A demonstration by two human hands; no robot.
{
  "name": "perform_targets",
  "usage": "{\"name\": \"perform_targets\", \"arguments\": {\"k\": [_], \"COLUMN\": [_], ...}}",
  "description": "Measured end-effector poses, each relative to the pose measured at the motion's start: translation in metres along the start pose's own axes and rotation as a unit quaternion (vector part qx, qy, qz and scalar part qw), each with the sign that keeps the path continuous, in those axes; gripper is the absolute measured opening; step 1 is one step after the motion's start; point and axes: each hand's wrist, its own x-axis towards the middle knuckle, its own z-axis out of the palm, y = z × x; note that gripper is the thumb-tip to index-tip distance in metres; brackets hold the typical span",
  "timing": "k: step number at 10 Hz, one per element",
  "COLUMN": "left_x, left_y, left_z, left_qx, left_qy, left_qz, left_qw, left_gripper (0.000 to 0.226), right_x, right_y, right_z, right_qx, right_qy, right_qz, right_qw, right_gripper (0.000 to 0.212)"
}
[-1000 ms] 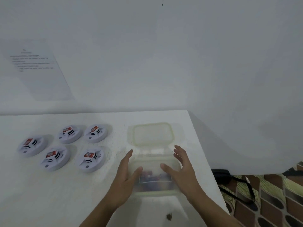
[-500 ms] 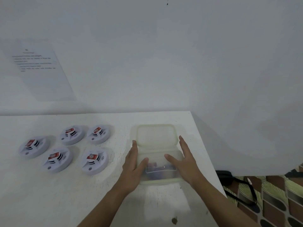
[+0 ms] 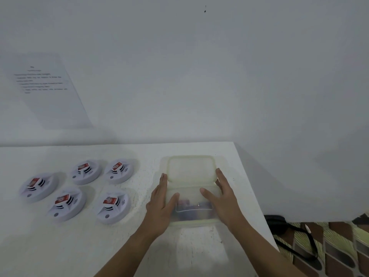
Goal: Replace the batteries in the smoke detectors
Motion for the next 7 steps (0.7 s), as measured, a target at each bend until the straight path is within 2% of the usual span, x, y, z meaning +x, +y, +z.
{"name": "perform_targets", "arguments": {"k": [2,4,5,6,7], "left_x": [-0.002,-0.007,-0.008,-0.013,-0.016], "left_y": [0.006,0.02,0.022,0.022,0.016], "left_z": [-0.002,-0.009,-0.017,-0.033,-0.062], "left_qx": [0.006,0.053,0.058,0.007,-0.078], "left_qy": [0.003,0.004,-0.014,-0.016,0.023], "left_qz": [-0.024,-0.064,-0.066,-0.033,-0.016], "left_qw": [1.0,0.997,0.996,0.999,0.997], "left_gripper": [0.069,0.065,0.07,0.064,0.03], "right_x": [0.002,-0.002,-0.006,-0.02,-0.035], "right_y": [0.004,0.001,-0.005,-0.014,-0.028], "right_z": [0.0,-0.002,-0.005,-0.003,0.012], "right_qx": [-0.008,-0.08,-0.136,-0.161,-0.099], "right_qy": [0.012,0.033,0.079,0.139,0.161], "right_qz": [-0.002,-0.039,-0.062,-0.106,-0.132], "right_qw": [1.0,0.995,0.986,0.971,0.973], "right_gripper": [0.085,0.081,0.066,0.039,0.013]}}
